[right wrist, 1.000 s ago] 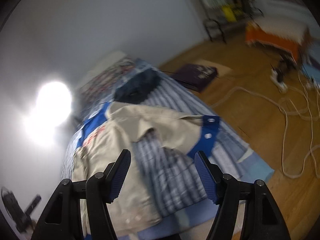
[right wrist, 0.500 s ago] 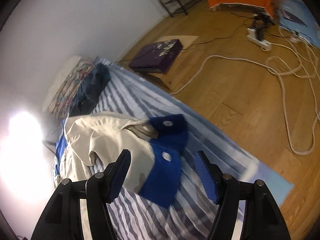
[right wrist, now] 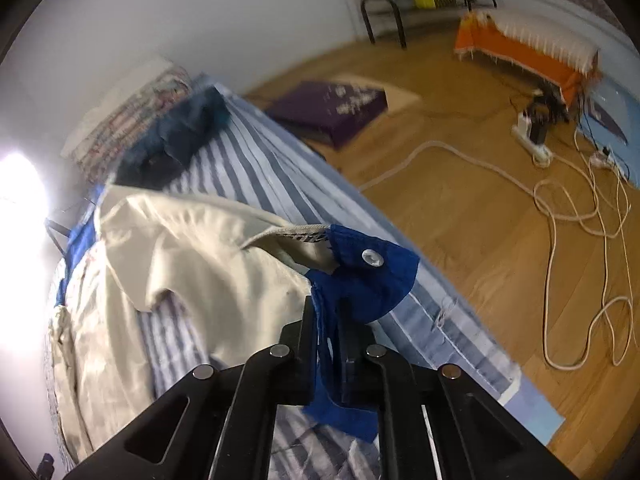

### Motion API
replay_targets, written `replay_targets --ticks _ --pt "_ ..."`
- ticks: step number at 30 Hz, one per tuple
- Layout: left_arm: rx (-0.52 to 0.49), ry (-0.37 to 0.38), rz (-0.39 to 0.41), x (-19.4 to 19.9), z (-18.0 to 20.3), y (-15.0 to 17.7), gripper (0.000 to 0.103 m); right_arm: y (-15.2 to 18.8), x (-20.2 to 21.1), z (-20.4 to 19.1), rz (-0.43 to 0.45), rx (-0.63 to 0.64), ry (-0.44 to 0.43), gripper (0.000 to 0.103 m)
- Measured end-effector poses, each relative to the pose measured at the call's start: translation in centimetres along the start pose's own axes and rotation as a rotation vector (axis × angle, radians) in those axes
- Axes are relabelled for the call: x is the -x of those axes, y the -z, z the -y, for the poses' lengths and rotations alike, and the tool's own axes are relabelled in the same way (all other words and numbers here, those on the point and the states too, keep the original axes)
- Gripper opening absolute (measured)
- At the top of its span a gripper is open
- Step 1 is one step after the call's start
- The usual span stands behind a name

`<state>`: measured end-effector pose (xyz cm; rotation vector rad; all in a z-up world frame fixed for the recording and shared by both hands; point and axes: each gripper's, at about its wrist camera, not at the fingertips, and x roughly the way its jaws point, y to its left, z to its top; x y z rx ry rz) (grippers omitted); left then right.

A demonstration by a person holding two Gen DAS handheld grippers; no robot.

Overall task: Fold large clothes
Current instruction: 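Move the right tool to the other blue sleeve cuff and grasp it, then carry the blue cuff with the right tool across the jacket back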

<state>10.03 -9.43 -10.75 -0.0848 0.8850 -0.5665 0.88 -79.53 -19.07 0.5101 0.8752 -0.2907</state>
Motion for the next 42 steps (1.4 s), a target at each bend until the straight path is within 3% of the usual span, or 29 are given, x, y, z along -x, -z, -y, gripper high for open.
replay_targets --ticks 4,7,12,15,18,23,28,32,34,35,38,40,42 --pt "-0.019 0.000 0.004 0.3 -0.1 0.2 0.024 0.0 3.2 -1.9 0.089 0.075 0.029 0.005" --pt "-0.010 -0.001 0.017 0.6 -0.6 0.1 0.024 0.6 6.7 -5.5 0.196 0.214 0.032 0.005" --pt "0.022 -0.008 0.042 1.4 -1.6 -0.1 0.024 4.0 11.8 -13.1 0.330 0.468 -0.072 0.005" --pt "0.042 -0.018 0.065 2.2 -2.4 -0.3 0.024 7.6 13.5 -17.5 0.352 0.644 -0.176 0.005" --pt "0.073 -0.027 0.074 2.6 -3.3 -0.2 0.024 12.0 13.6 -21.4 0.308 0.820 -0.292 0.005" --pt "0.112 -0.039 0.081 3.1 -4.5 0.0 0.024 22.1 10.8 -25.9 0.111 1.198 -0.395 0.004" --pt "0.133 -0.022 0.059 2.6 -4.9 0.5 0.024 27.9 8.0 -25.6 -0.033 1.458 -0.356 0.004" --pt "0.137 0.017 0.009 1.1 -4.3 1.1 0.024 26.9 7.5 -23.5 -0.097 1.424 -0.369 0.007" --pt "0.129 0.040 -0.015 0.4 -3.5 1.3 0.024 25.9 8.1 -22.8 -0.125 1.386 -0.395 0.022" --pt "0.125 0.052 -0.025 0.1 -3.2 1.3 0.024 25.4 8.7 -22.3 -0.120 1.370 -0.419 0.031" --pt "0.112 0.086 -0.041 -0.5 -1.8 1.4 0.024 24.6 10.8 -21.2 -0.166 1.277 -0.567 0.032" --pt "0.130 0.105 -0.048 -1.1 -1.0 1.2 0.036 23.7 11.8 -20.1 -0.159 1.192 -0.648 0.033" --pt "0.159 0.134 -0.049 -1.7 -0.1 0.9 0.040 22.6 11.4 -19.3 -0.137 1.096 -0.645 0.039"
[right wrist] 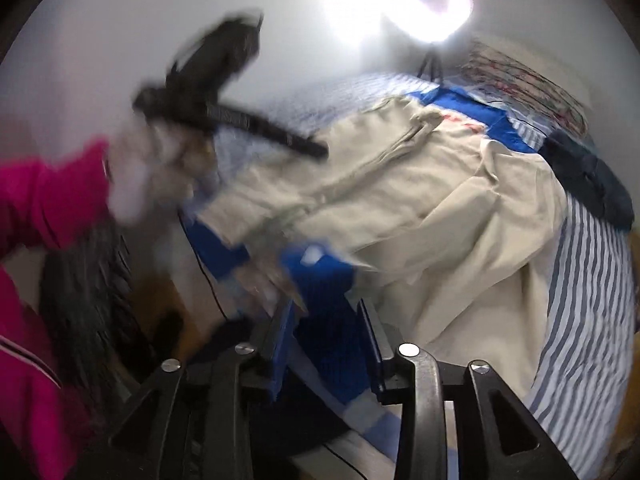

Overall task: Fold large clothes
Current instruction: 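Carry the blue cuff with the right tool across the jacket back, then close the left tool on the blue cuff while the right tool releases it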

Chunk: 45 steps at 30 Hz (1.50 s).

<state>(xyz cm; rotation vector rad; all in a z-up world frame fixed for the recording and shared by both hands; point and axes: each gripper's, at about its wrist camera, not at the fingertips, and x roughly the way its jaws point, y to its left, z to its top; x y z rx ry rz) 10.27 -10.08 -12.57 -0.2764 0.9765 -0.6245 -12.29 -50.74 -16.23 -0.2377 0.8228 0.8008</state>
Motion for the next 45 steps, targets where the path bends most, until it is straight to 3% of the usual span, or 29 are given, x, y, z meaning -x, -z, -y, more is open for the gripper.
replay_targets --ticks 5,9,12,14,15,16,18,20,23,25,28,30,31,32,34,35,36,37,39,45 --pt "-0.041 0.008 -0.012 -2.7 4.2 0.1 0.053 1.4 -1.6 7.5 0.041 -0.363 0.085 0.045" --pt "-0.089 -0.036 -0.069 -5.3 5.8 1.2 0.053 3.4 -5.2 12.7 0.013 -0.626 -0.014 0.049" --pt "-0.094 -0.098 -0.090 -6.5 5.5 1.9 0.053 3.5 -7.3 14.2 0.000 -0.672 -0.045 0.049" --pt "-0.064 -0.109 -0.099 -7.0 4.5 2.0 0.040 3.2 -8.0 15.0 0.025 -0.695 -0.066 0.049" --pt "-0.046 -0.109 -0.108 -7.3 4.0 2.0 0.016 3.1 -8.4 15.7 0.045 -0.723 -0.084 0.046" --pt "-0.013 -0.096 -0.127 -7.7 3.2 2.0 0.003 2.9 -8.7 16.3 0.059 -0.748 -0.102 0.043" --pt "0.041 -0.068 -0.124 -7.7 2.2 2.2 0.002 2.6 -9.2 17.3 0.080 -0.791 -0.138 0.007" --pt "0.099 -0.038 -0.103 -7.0 1.5 2.4 0.000 1.5 -9.0 17.3 0.087 -0.764 -0.105 0.000" --pt "0.273 0.093 -0.050 -4.8 0.8 3.4 0.000 -0.1 -6.7 16.8 0.125 -0.688 -0.073 0.000" --pt "0.383 0.200 -0.024 -3.8 1.1 5.5 0.000 -0.1 -4.7 17.5 0.189 -0.711 -0.109 0.000" --pt "0.358 0.181 -0.085 -5.5 2.7 7.8 0.000 0.0 -2.3 19.4 0.250 -0.738 -0.080 0.000" --pt "0.351 0.137 -0.114 -6.8 2.6 8.8 0.000 0.6 -2.5 21.2 0.219 -0.791 -0.027 0.000" --pt "0.380 0.139 -0.122 -7.1 2.1 9.2 0.000 1.0 -3.1 21.6 0.202 -0.823 -0.042 0.002" --pt "0.410 0.143 -0.119 -7.0 1.5 9.5 0.000 1.6 -3.6 22.1 0.181 -0.861 -0.071 0.005" --pt "0.404 0.159 -0.093 -6.2 1.4 9.2 0.000 2.1 -4.0 22.3 0.150 -0.890 -0.108 0.022" --pt "0.379 0.156 -0.081 -5.6 1.7 9.0 0.000 2.2 -3.7 22.0 0.145 -0.881 -0.104 0.037" --pt "0.362 0.152 -0.079 -5.3 1.9 8.8 0.005 2.3 -3.4 21.7 0.144 -0.867 -0.103 0.046" --pt "0.346 0.152 -0.080 -5.1 2.3 8.4 0.023 2.5 -3.1 21.4 0.139 -0.853 -0.104 0.048" --pt "0.324 0.170 -0.065 -5.1 3.0 7.8 0.048 3.1 -3.0 21.2 0.108 -0.860 -0.112 0.047" --pt "0.278 0.170 -0.115 -8.3 5.3 6.2 0.049 4.2 -3.3 18.7 0.005 -0.811 -0.090 0.044"
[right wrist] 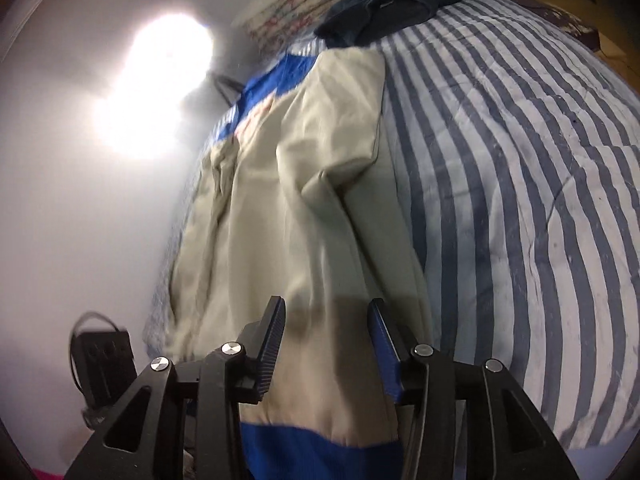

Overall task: Fold large clothes
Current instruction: 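Close the left tool on the blue cuff while the right tool releases it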

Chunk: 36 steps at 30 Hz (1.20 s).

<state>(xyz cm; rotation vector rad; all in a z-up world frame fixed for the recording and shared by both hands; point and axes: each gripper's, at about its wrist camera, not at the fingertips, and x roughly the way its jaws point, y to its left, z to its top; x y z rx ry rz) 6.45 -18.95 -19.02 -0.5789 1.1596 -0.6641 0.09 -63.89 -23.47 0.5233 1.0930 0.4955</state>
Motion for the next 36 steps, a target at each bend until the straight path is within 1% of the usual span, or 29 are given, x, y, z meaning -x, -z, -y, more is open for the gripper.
replay_targets --ticks 1,2,3,4,5,6,8,9,10,11,12,13,14,15,16,17,20,21,22,23,24,26,27,29,32,34,35,36 --pt "0.002 -0.018 -0.010 -0.9 0.0 -0.2 0.049 0.3 -0.2 0.0 -0.014 -0.002 0.015 0.043" --pt "0.014 -0.020 -0.022 -1.7 0.0 -0.2 0.049 0.7 -0.6 0.0 -0.035 -0.005 0.033 0.039" --pt "0.022 -0.007 -0.028 -2.0 -0.1 -0.4 0.049 1.0 -0.9 0.0 -0.051 -0.005 0.047 0.034" --pt "0.016 0.007 -0.034 -2.3 0.0 -0.4 0.038 1.3 -1.2 -0.2 -0.059 -0.001 0.052 0.029" --pt "-0.005 0.003 -0.039 -2.3 0.2 -0.4 0.026 1.7 -1.2 -0.7 -0.065 0.009 0.040 0.018" --pt "-0.014 0.004 -0.045 -2.1 0.3 -0.5 0.010 2.0 -0.8 -1.5 -0.056 0.024 0.006 0.012" --pt "-0.008 0.007 -0.024 -1.0 -0.1 -0.4 0.010 2.5 0.5 -3.3 -0.019 0.076 -0.085 0.009" --pt "-0.003 0.008 -0.016 -0.6 -0.2 -0.4 0.010 2.6 1.2 -4.0 0.005 0.106 -0.099 0.009" --pt "0.001 0.013 -0.004 0.1 -0.4 -0.2 0.010 2.7 1.5 -4.3 0.019 0.120 -0.094 0.010" --pt "0.000 0.013 0.004 0.6 -0.4 -0.1 0.010 2.7 1.7 -4.3 0.029 0.120 -0.052 0.017" --pt "-0.002 0.016 0.007 0.9 -0.2 0.2 0.012 2.7 1.6 -3.8 0.039 0.106 -0.003 0.040" --pt "-0.009 0.018 0.005 1.0 0.1 0.2 0.026 2.6 1.3 -3.3 0.040 0.086 0.019 0.047" --pt "-0.018 0.020 0.002 1.0 0.4 0.2 0.038 2.4 1.0 -2.5 0.032 0.054 0.025 0.052" --pt "-0.021 0.016 0.005 0.9 0.7 0.2 0.058 2.2 0.7 -1.7 0.027 0.024 0.027 0.051" --pt "-0.023 0.005 0.020 0.7 0.9 0.1 0.062 2.0 0.6 -1.1 0.028 0.001 0.032 0.051" --pt "-0.022 -0.006 0.020 0.4 1.0 0.0 0.062 1.7 0.5 -0.3 0.037 -0.032 0.038 0.051" --pt "-0.016 -0.018 -0.015 -1.3 0.9 0.0 0.061 0.7 1.1 2.0 0.080 -0.124 -0.025 0.051" --pt "-0.021 -0.022 -0.025 -1.6 0.7 0.1 0.052 0.3 1.3 2.6 0.095 -0.151 -0.049 0.051" --pt "-0.034 -0.033 -0.046 -2.2 0.7 0.1 0.033 -0.2 1.2 3.0 0.110 -0.173 -0.073 0.051" --pt "-0.042 -0.039 -0.068 -2.8 0.7 0.2 0.026 -0.7 1.1 3.3 0.126 -0.186 -0.086 0.051" --pt "-0.038 -0.038 -0.074 -3.0 0.5 0.3 0.021 -1.3 1.0 3.3 0.139 -0.185 -0.079 0.051" --pt "-0.034 -0.028 -0.071 -3.0 0.3 0.5 0.017 -2.7 0.4 3.3 0.150 -0.181 -0.034 0.051" --pt "-0.036 -0.025 -0.073 -3.0 0.2 0.5 0.013 -3.5 0.0 3.6 0.147 -0.190 -0.020 0.051" --pt "-0.038 -0.017 -0.076 -2.9 0.1 0.5 0.011 -5.2 -1.6 3.3 0.131 -0.199 -0.027 0.052" --pt "-0.034 -0.009 -0.079 -2.5 -0.4 0.7 0.009 -6.8 -3.6 3.6 0.100 -0.186 -0.030 0.057" --pt "-0.031 -0.004 -0.082 -2.7 -0.4 0.6 0.008 -7.7 -5.2 3.6 0.083 -0.183 -0.021 0.056" --pt "-0.032 -0.001 -0.083 -2.7 -0.4 0.6 0.008 -8.1 -5.8 3.4 0.078 -0.178 -0.018 0.053" --pt "-0.032 0.002 -0.084 -2.3 -0.6 0.8 0.007 -8.5 -6.4 3.2 0.077 -0.172 -0.013 0.042"
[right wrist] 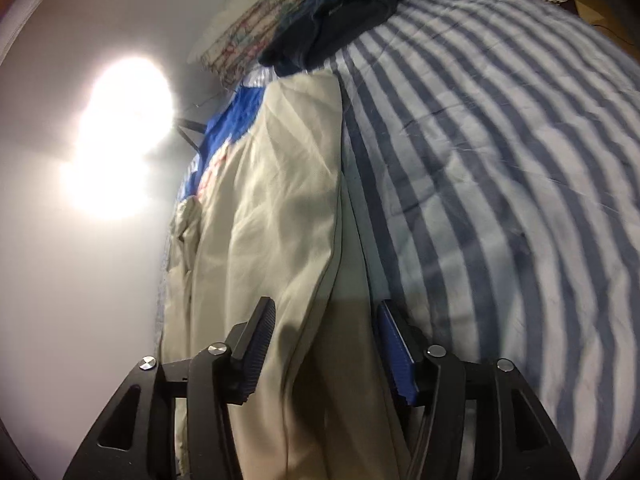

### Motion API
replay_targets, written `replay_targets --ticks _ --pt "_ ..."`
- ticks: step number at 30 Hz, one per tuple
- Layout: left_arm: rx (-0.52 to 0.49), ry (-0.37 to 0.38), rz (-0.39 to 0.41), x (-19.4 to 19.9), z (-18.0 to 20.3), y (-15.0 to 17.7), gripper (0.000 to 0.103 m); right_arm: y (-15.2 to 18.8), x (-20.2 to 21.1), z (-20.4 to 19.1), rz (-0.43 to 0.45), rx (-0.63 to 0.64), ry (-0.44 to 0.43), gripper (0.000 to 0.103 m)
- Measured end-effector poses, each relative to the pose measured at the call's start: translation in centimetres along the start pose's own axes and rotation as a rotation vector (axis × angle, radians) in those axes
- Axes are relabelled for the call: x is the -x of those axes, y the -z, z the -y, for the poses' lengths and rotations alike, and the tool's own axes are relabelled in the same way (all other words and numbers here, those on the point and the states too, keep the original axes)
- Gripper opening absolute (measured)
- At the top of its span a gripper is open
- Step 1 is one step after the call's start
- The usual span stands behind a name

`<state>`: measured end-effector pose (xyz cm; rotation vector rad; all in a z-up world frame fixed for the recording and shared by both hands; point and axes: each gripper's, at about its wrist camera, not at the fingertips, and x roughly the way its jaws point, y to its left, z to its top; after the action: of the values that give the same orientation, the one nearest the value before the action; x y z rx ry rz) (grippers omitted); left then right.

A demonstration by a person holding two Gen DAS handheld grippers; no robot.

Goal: Fold large clothes

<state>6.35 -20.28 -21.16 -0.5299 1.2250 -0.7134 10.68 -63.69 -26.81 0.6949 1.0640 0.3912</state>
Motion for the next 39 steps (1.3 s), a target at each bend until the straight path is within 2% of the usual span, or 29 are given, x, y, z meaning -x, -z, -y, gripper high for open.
replay_targets --ticks 1,2,3,5,6,8,10,11,12,14,15,16,18,20,23,26,29,31,33,36,39 --pt "0.005 0.009 -0.003 0.1 -0.1 0.0 0.006 -0.2 -0.3 -0.5 0.006 0.017 0.016 0.032" --pt "0.024 0.033 -0.007 0.4 -0.3 0.1 0.005 -0.4 -0.5 -1.1 0.001 0.047 0.051 0.013" --pt "0.051 0.068 -0.010 0.8 -0.7 0.0 0.004 -0.5 -0.5 -1.9 -0.002 0.087 0.110 0.005" --pt "0.155 0.230 -0.003 2.0 -1.5 0.0 0.004 -1.0 0.8 -3.0 0.034 0.135 0.179 0.004" --pt "0.161 0.251 0.009 2.5 -1.5 0.0 0.004 -1.4 1.7 -3.0 0.056 0.137 0.177 0.003" --pt "0.113 0.158 0.034 2.8 -1.7 0.1 0.004 -1.9 2.7 -2.7 0.075 0.147 0.155 0.003" --pt "0.103 0.095 0.004 2.0 -2.5 0.2 0.004 -1.6 2.2 -2.6 0.050 0.182 0.184 0.006" --pt "0.105 0.075 -0.003 1.8 -2.8 0.4 0.004 -1.3 2.0 -2.7 0.039 0.193 0.215 0.014" --pt "0.103 0.067 0.003 2.0 -2.9 0.6 0.008 -1.1 2.1 -2.7 0.038 0.193 0.247 0.025" --pt "0.073 0.055 0.018 2.8 -2.5 1.0 0.021 -0.6 3.2 -2.8 0.045 0.189 0.240 0.028" --pt "0.064 0.050 0.021 3.0 -2.3 1.1 0.030 -0.2 4.3 -2.9 0.052 0.182 0.219 0.028" --pt "0.049 0.050 0.026 3.3 -2.1 1.1 0.033 0.3 5.3 -2.8 0.060 0.173 0.195 0.030" --pt "0.031 0.043 0.024 3.4 -1.7 1.0 0.033 1.9 7.3 -2.4 0.052 0.131 0.103 0.038" --pt "0.033 0.041 0.018 3.2 -1.8 1.0 0.032 3.8 7.9 -2.3 0.008 0.128 0.061 0.038" --pt "0.058 0.040 0.006 2.6 -2.2 1.3 0.032 6.8 7.6 -1.8 -0.068 0.138 0.067 0.040" --pt "0.081 0.053 0.001 2.1 -2.8 1.6 0.023 8.5 6.2 -0.7 -0.140 0.114 0.089 0.040" --pt "0.084 0.065 0.000 1.9 -3.0 1.9 0.015 9.2 5.5 -0.3 -0.156 0.112 0.071 0.036" --pt "0.090 0.080 -0.006 1.6 -2.8 1.8 0.009 9.1 5.2 -0.7 -0.150 0.122 0.053 0.024" --pt "0.084 0.083 -0.006 1.5 -2.3 1.8 0.007 9.1 5.3 -1.5 -0.140 0.148 0.057 0.005" --pt "0.093 0.112 -0.004 1.8 -1.8 1.9 0.006 9.7 6.5 -4.0 -0.093 0.247 0.099 0.000" --pt "0.108 0.155 0.006 2.0 -1.2 1.8 0.006 9.7 8.9 -5.2 -0.023 0.278 0.146 0.000"
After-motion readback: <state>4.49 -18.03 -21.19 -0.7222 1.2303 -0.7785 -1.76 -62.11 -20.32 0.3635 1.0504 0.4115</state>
